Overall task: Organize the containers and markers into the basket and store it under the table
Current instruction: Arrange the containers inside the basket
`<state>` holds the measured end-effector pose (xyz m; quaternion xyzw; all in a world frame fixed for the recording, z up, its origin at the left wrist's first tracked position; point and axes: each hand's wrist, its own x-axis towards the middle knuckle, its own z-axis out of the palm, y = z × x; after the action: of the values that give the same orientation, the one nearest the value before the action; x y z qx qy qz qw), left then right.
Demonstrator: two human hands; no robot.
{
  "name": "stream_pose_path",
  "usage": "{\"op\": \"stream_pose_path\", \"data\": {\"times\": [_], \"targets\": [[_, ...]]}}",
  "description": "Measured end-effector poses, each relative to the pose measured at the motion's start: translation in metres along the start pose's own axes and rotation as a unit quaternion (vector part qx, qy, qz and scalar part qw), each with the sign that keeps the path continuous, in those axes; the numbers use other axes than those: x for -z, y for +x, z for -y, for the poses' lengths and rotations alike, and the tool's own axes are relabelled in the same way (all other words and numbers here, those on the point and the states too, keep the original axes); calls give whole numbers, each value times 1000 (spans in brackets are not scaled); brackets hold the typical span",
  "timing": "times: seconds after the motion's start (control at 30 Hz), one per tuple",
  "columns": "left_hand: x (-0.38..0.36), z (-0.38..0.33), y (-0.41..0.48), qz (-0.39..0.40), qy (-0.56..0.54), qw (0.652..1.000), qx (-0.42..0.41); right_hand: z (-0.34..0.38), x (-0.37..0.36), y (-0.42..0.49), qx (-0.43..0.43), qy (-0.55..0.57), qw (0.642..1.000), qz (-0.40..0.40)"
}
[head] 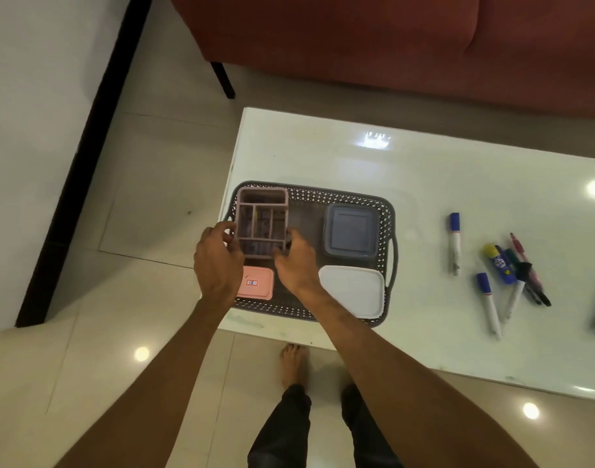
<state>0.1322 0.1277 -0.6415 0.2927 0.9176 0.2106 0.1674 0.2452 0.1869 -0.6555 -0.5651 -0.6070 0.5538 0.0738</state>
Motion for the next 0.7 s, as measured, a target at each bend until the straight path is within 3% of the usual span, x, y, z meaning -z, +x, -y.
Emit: {"op": "stream_pose_path", "data": {"times": [0.4,0.57,0.7], "targets": [[1,2,-11,-33,25,999,-10,0,17,-6,14,37,999,-7],[-5,-44,-41,-36,-33,997,-59,-14,81,-16,60,88,986,-125],[-30,-108,-81,15,-104,987,-120,-50,158,-33,68,120,963,-231]]}}
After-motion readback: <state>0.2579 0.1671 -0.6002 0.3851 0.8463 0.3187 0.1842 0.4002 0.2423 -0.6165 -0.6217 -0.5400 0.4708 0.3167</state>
